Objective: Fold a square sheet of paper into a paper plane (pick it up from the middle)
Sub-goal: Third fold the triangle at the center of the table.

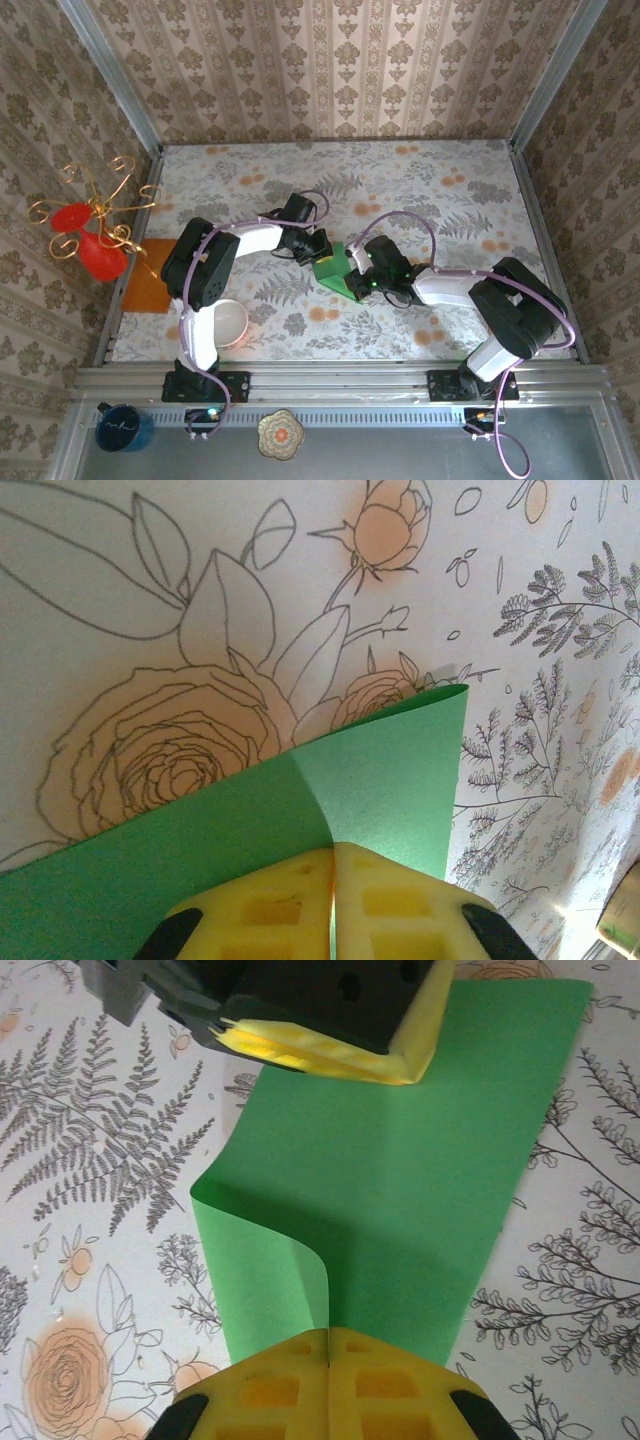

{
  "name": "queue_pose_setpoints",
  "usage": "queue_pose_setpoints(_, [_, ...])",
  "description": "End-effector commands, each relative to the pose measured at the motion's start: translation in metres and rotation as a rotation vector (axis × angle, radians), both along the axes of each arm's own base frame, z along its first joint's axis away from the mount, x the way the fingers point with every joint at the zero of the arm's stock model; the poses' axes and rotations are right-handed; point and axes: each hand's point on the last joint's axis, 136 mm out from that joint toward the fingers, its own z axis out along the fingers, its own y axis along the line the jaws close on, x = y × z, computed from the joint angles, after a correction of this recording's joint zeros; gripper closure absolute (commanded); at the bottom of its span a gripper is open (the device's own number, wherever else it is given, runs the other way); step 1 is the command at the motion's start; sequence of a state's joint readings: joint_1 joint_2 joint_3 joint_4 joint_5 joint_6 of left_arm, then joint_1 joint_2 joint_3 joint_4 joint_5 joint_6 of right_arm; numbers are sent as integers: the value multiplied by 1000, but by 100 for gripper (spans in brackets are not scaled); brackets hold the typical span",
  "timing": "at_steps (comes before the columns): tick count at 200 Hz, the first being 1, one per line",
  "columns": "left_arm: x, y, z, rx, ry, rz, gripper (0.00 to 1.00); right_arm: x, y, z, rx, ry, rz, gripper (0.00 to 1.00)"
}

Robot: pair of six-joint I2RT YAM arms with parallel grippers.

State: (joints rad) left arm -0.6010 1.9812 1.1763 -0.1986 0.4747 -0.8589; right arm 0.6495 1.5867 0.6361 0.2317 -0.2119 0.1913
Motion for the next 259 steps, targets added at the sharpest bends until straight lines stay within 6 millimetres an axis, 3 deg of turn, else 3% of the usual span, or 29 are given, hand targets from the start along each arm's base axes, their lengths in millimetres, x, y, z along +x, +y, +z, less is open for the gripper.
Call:
queue_pose_setpoints(1, [-21, 16, -37, 116, 88, -17, 90, 8, -8, -6, -38, 14, -58, 100])
queue_pose_setpoints(188, [-19, 12, -31, 108, 79, -22, 90, 5, -11, -18, -58, 48, -70, 100])
queue_pose_setpoints(259, [-6, 1, -20, 90, 49, -48, 89, -2, -14, -28, -71, 100, -83, 100])
